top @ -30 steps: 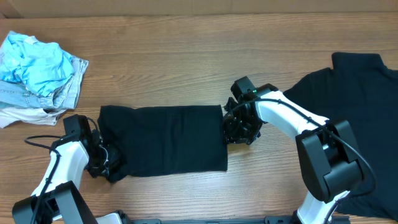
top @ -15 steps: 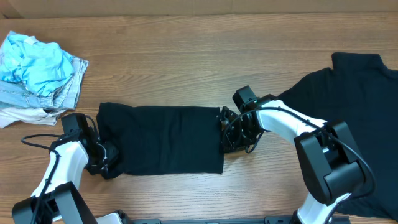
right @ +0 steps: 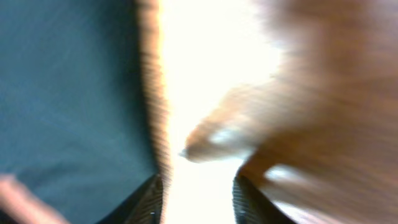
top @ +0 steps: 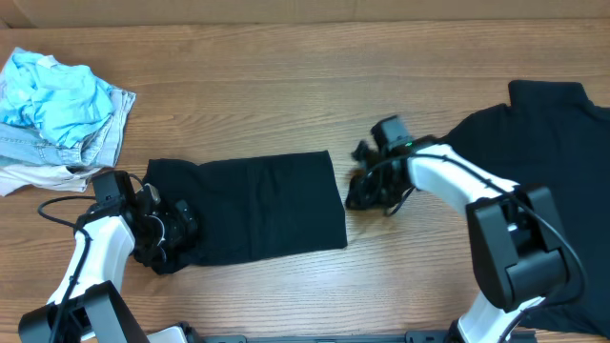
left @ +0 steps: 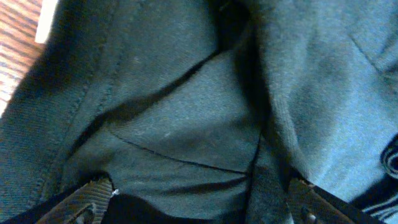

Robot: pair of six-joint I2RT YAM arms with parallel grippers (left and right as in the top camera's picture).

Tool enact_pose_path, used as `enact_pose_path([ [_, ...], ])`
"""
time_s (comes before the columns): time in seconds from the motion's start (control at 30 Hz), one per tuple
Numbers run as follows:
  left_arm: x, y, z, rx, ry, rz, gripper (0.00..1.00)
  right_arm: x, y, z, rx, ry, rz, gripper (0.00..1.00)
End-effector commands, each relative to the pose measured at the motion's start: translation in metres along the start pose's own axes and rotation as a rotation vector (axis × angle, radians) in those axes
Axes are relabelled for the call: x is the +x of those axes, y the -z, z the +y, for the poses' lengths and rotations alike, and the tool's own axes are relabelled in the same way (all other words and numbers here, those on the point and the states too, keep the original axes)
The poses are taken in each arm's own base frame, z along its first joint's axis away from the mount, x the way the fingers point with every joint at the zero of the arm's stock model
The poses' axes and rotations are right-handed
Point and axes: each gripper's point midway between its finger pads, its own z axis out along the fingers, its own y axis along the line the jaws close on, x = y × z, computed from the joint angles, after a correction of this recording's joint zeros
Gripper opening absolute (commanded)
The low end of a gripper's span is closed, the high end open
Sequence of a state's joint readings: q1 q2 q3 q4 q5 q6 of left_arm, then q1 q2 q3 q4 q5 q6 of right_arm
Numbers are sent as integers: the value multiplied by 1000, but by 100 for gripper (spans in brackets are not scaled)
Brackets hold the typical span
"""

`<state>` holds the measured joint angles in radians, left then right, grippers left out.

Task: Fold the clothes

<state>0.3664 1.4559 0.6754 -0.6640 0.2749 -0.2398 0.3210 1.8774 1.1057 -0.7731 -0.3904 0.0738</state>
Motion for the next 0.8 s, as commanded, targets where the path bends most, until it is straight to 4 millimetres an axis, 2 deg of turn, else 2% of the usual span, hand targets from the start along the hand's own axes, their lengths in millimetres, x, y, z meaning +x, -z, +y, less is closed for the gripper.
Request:
enact_pose_path([
  [0.0,0,-1,-13,60,-68,12,95,-17,22,-22,77,-76,-42,42],
  [0.07,1,-1,-13,59,-67,13,95,-17,30,-13,49,-72,-22,43],
  [0.2,1,-1,-15,71,-68,14,95,-5,35,28,-93,69,50,40],
  [0.27,2,0,-21,102,-77,21,90,6,32,39,-104,85,89,35],
  [0.33,2,2,-27,136,-147,19,85,17,27,51,-98,114,130,35],
  [0.37,-3,9,-30,134,-205,17,82,27,21,66,-85,157,162,36],
  [0.4,-7,16,-33,135,-226,16,81,31,18,70,-50,163,172,36],
  [0.47,-17,32,-40,136,-234,13,80,33,13,80,18,170,170,35],
  [0.53,-28,51,-48,136,-243,0,78,33,12,99,34,192,155,35],
  [0.67,-53,99,-68,144,-263,-54,78,20,11,141,-1,164,76,34],
  [0.77,-71,134,-83,154,-267,-115,79,7,3,170,-53,179,-9,36],
])
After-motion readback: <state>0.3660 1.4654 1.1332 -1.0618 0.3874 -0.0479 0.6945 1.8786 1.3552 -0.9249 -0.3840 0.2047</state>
